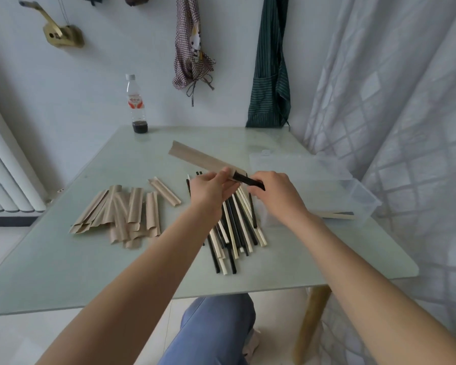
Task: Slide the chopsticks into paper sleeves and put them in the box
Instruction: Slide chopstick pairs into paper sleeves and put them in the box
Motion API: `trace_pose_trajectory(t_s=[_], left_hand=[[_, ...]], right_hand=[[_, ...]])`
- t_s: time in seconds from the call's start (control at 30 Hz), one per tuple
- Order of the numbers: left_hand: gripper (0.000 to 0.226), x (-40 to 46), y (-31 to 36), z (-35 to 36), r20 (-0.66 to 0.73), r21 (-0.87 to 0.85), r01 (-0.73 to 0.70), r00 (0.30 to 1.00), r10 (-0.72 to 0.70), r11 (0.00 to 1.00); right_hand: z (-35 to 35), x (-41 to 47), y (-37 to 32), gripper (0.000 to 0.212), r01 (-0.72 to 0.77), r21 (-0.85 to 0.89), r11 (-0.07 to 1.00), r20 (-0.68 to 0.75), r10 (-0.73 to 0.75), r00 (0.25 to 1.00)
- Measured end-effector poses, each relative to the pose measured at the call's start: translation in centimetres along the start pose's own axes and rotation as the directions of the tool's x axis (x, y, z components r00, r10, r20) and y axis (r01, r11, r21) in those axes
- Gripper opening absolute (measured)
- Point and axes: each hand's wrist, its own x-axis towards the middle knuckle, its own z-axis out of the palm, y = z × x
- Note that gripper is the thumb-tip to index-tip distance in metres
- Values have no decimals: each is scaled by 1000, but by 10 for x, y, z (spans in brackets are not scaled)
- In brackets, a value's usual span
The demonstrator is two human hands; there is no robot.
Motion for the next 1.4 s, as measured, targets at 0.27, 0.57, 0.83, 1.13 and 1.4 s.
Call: trace_pose_trajectory(t_s=[0.27, 0.57, 0.83, 1.13, 1.4], left_hand=[[22, 5, -1, 41, 480, 799, -575, 786, 389, 175], [44, 51, -18, 55, 711, 640, -638, 703, 16, -429], [36, 66, -28, 85, 683, 655, -692, 714, -155, -302], [32, 77, -55, 103, 611, 698, -675, 735, -294, -238], [33, 77, -54, 90, 636, 743, -664, 739, -221, -82]], right_hand=[[-41, -5, 68, 14, -176, -89, 980, 27, 179, 983], [-71, 1, 123, 26, -236, -292, 927, 132, 283, 950], [-80, 15, 151, 20, -279, -246, 928, 218, 334, 917], [-75, 31, 168, 13, -248, -349, 904, 399, 382, 833], [-51, 39, 155, 32, -305, -193, 933, 277, 350, 895]])
